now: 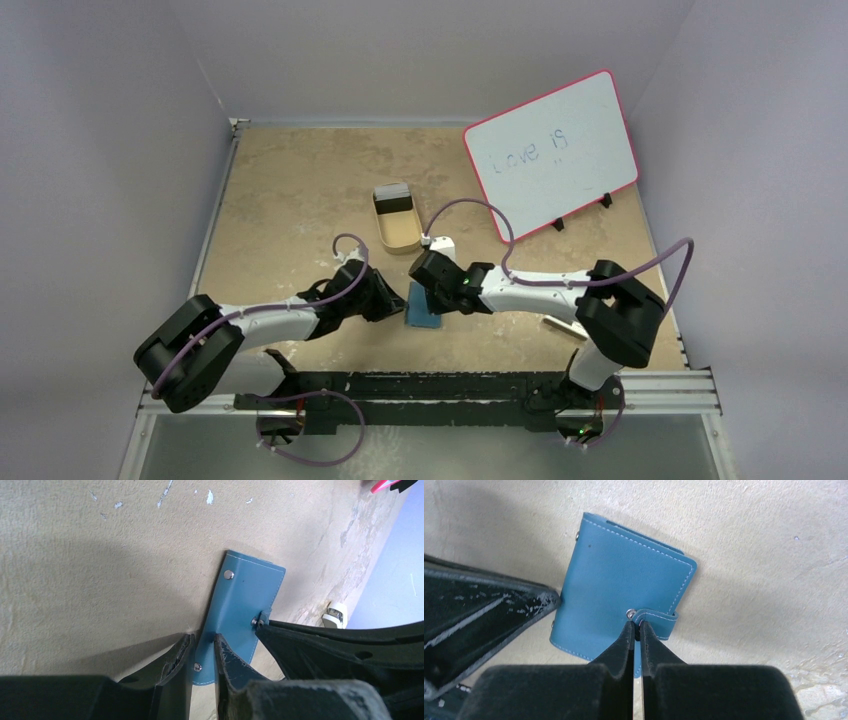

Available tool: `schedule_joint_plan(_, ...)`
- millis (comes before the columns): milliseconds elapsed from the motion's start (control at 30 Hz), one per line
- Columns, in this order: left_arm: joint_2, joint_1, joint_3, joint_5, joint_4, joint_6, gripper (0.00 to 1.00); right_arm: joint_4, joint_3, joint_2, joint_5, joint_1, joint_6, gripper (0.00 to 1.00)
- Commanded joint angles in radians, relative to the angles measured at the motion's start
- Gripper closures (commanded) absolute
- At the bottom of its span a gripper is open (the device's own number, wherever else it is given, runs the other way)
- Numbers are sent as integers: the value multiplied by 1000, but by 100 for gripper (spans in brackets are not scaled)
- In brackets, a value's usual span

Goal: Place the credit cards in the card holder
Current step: Open the card holder at the center of the board.

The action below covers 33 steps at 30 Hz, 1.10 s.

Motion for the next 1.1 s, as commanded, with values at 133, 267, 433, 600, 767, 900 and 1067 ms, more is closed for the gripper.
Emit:
schedule_joint_plan(133,-126,4,101,-100,-189,76,63,148,-73,-215,-84,-28,43,100)
schedule_joint_plan(267,-192,7,187,-198,-378,136,53,265,-121,-282,-191,-39,54,100)
schedule_joint_plan(433,-233,10,269,-225,-503,168,50,306,-118,-272,-230,-52,56,100)
schedule_joint_plan(600,-266,10,322,-233,-593,195,50,364,-122,-255,-292,-88,65,100)
schedule_joint_plan(767,-256,11,377,-299,-704,228,50,409,-118,-240,-331,-115,75,100)
schedule_joint_plan(900,-247,12,376,-268,-695,247,50,415,-123,-210,-363,-145,83,100)
schedule_joint_plan(1067,-230,11,348,-228,-650,252,50,370,-143,-203,-331,-181,83,100)
